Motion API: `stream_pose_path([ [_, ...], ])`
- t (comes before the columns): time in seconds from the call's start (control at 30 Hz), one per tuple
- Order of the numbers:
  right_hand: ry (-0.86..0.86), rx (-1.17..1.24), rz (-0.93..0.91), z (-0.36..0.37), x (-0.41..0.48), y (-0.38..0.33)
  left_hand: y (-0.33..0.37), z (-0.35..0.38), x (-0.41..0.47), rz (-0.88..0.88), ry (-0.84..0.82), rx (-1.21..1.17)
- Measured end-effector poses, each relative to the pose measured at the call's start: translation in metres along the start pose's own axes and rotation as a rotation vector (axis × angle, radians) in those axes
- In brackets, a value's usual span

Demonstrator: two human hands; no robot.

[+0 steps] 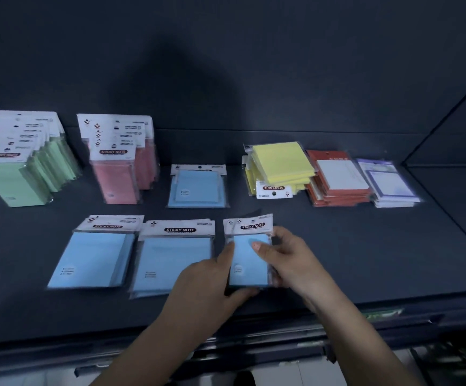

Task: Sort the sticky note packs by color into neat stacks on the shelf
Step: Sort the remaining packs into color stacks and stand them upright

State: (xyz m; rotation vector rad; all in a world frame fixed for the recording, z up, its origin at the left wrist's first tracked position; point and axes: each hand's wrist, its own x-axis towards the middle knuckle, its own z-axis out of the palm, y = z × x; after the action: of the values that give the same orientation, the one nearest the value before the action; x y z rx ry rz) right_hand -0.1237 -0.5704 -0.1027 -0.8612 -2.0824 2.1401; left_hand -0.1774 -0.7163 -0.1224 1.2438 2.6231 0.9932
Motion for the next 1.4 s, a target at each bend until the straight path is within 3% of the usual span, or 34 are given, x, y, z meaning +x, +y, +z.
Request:
stream_pose_path([
  [0.13,0.111,-0.651,-0.152,-0.003,0.01,0.012,0.004,0.002,-0.002,-0.117,-0.01,0.035],
  [0.3,0.12,-0.835,-0.135,-0.001,0.013,0.013,0.007,0.003,0.002,-0.22,-0.098,0.209],
  [0.5,0.101,-0.984,-0.081,0.0,0.016,0.006,0.007,-0.007,0.009,-0.237,-0.205,0.101],
  [0.6,0.238,-1.097,-0.157,0.0,0.018,-0.015,0.003,-0.028,0.017,-0.252,-0.329,-0.013],
  [0.67,0.33,-0.998,-0.291,0.006,0.026,-0.029,-0.006,-0.042,0.028,-0.333,-0.331,-0.259],
  [0.73,0.287,-0.693,-0.354,0.021,0.04,-0.039,-0.022,-0.049,0.044,-0.377,-0.116,-0.371],
  [0.83,0.106,-0.243,-0.21,0.044,0.061,-0.047,-0.05,-0.047,0.065,-0.358,0.109,-0.008],
  [0.93,0.05,-0.106,-0.074,0.057,0.075,-0.045,-0.069,-0.038,0.074,-0.411,-0.012,0.088],
  [1.0,0.075,-0.051,-0.024,0.06,0.08,-0.042,-0.074,-0.032,0.073,-0.399,0.022,-0.039],
  [1.13,0.119,0.172,0.002,0.059,0.084,-0.041,-0.07,-0.033,0.068,-0.444,0.298,-0.416],
  [1.27,0.04,0.538,-0.001,0.066,0.077,-0.048,-0.065,-0.042,0.065,-0.567,0.555,-0.829],
  [1.33,0.018,0.513,-0.034,0.072,0.069,-0.047,-0.063,-0.048,0.059,-0.601,0.615,-1.022],
  [1.4,0.058,0.332,-0.109,0.075,0.061,-0.041,-0.059,-0.055,0.048,-0.585,0.585,-1.063],
])
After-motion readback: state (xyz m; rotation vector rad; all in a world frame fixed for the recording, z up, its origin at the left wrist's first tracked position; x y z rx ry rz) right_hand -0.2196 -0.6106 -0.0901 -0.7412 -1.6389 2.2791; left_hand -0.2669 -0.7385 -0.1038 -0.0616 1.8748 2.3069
